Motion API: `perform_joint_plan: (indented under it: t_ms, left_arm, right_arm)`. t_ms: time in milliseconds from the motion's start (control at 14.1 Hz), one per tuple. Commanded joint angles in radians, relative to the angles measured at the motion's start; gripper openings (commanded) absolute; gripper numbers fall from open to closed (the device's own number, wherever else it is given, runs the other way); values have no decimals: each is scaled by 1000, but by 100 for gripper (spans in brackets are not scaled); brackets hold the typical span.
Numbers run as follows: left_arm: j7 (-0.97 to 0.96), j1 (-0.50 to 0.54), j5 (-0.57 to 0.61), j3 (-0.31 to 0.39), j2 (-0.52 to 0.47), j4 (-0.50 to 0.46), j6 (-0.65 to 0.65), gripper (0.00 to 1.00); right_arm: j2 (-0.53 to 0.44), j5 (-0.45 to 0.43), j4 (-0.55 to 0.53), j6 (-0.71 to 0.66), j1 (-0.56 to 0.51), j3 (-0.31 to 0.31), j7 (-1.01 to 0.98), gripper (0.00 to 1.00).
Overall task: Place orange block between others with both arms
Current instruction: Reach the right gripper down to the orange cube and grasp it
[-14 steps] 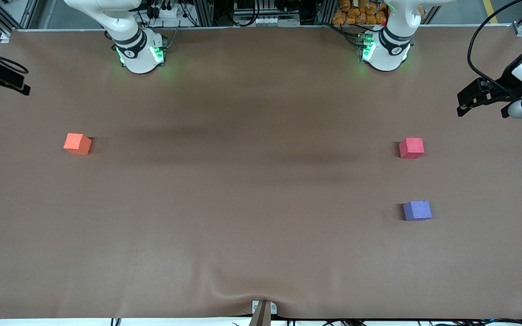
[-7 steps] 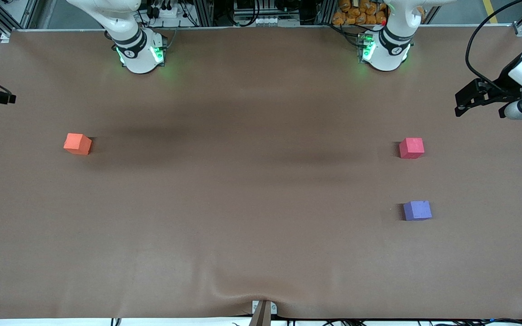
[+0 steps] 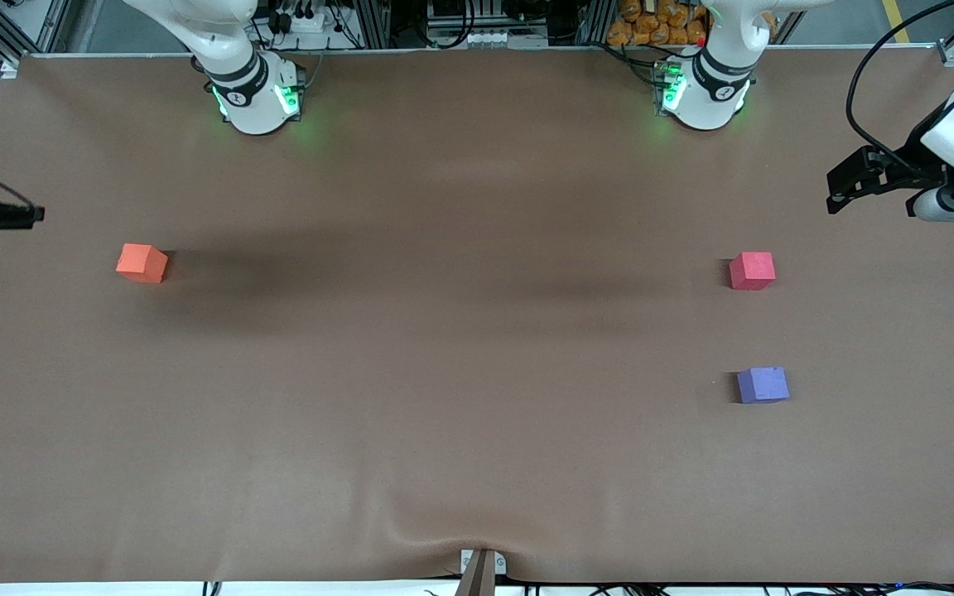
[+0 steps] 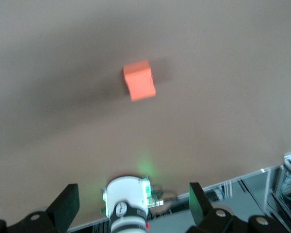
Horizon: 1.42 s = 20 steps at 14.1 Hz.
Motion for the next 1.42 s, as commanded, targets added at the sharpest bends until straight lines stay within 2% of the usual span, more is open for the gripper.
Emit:
perform_joint_plan:
  t_ms: [0, 283, 709, 921, 1205, 1346]
  left_arm:
    - [-16, -1, -13, 0, -6, -1, -9, 100]
    - [-15, 0, -13, 0, -10, -15, -9, 100]
    - [-16, 0, -13, 0, -11, -16, -10, 100]
    - [-16, 0, -13, 0, -11, -18, -12, 100]
    - [-16, 0, -13, 0, -14, -19, -19, 100]
    - [-16, 0, -13, 0, -16, -19, -26, 100]
  right_arm:
    - [95, 5, -27, 100, -38, 11, -90, 100]
    - [80, 3, -300, 351, -53, 12, -91, 100]
    - [96, -6, -446, 536, -24, 12, -101, 100]
    - [102, -36, -493, 625, -15, 14, -132, 100]
    - [113, -87, -532, 679, -29, 12, -210, 100]
    - [113, -99, -597, 766, -24, 12, -210, 100]
